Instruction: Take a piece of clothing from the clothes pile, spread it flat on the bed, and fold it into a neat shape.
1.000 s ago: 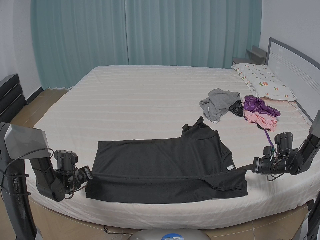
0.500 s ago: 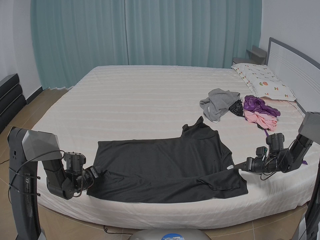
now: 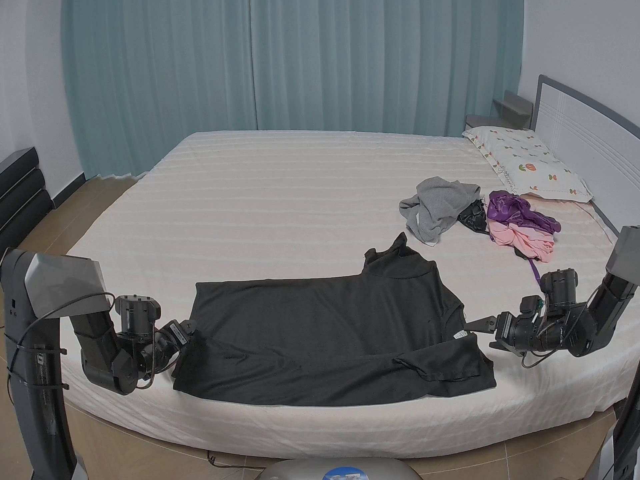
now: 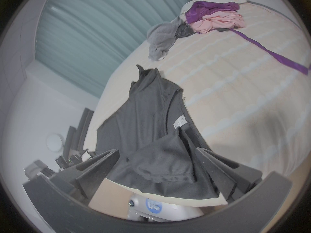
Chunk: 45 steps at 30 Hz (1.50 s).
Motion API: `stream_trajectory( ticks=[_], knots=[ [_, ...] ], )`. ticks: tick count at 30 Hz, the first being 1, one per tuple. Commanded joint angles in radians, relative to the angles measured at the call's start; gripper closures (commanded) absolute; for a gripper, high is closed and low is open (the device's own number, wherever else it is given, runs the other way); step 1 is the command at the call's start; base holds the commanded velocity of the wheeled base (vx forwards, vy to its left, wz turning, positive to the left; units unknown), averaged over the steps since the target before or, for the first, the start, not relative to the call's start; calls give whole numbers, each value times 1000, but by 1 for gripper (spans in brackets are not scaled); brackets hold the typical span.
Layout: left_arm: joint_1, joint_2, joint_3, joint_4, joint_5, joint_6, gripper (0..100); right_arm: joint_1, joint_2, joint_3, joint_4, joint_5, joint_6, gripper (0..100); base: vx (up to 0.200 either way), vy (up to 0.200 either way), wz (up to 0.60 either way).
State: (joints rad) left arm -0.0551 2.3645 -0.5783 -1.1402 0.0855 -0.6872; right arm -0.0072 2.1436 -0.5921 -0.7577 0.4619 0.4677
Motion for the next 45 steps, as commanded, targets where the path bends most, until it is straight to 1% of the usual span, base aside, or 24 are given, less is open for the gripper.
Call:
stream_trajectory(
  ticks=[1, 2, 5, 6, 7, 8, 10, 17, 27, 33, 39, 45],
  knots=[
    [20, -145, 52, -3, -30, -78, 0, 3, -59, 146, -173, 1, 160, 0, 0, 0, 0],
    [20, -152, 57, -1, -33, -103, 0, 1, -53, 172, -219, 3, 187, 0, 0, 0, 0],
    [18, -152, 66, 4, -46, -129, 0, 3, -18, 219, -325, 7, 236, 0, 0, 0, 0],
    [18, -152, 66, 4, -47, -129, 0, 3, -16, 221, -330, 7, 238, 0, 0, 0, 0],
    [17, -149, 74, 2, -56, -129, 0, 10, -1, 238, -381, 7, 250, 0, 200, 0, 0],
    [14, -148, 77, -3, -55, -127, 0, 15, 5, 249, -402, 7, 253, 0, 200, 0, 0],
    [12, -148, 83, -4, -55, -121, 0, 16, 18, 264, -425, 7, 255, 0, 100, 0, 0],
    [14, -148, 94, 4, -59, -120, 0, 16, 24, 272, -437, 7, 258, 0, 0, 0, 0],
    [-20, -152, 120, 4, -86, -129, 0, 16, 28, 279, -437, 7, 258, 0, 0, 0, 0],
    [-28, -157, 127, 8, -84, -126, 0, 18, 30, 285, -437, 7, 255, 0, 0, -200, 0],
    [-26, -152, 130, 13, -87, -117, 0, 23, 30, 287, -437, 7, 252, 0, 0, 0, 0],
    [-25, -96, 103, 23, -87, -54, 0, 36, 45, 288, -437, 6, 247, 0, 0, 0, 0]
  ],
)
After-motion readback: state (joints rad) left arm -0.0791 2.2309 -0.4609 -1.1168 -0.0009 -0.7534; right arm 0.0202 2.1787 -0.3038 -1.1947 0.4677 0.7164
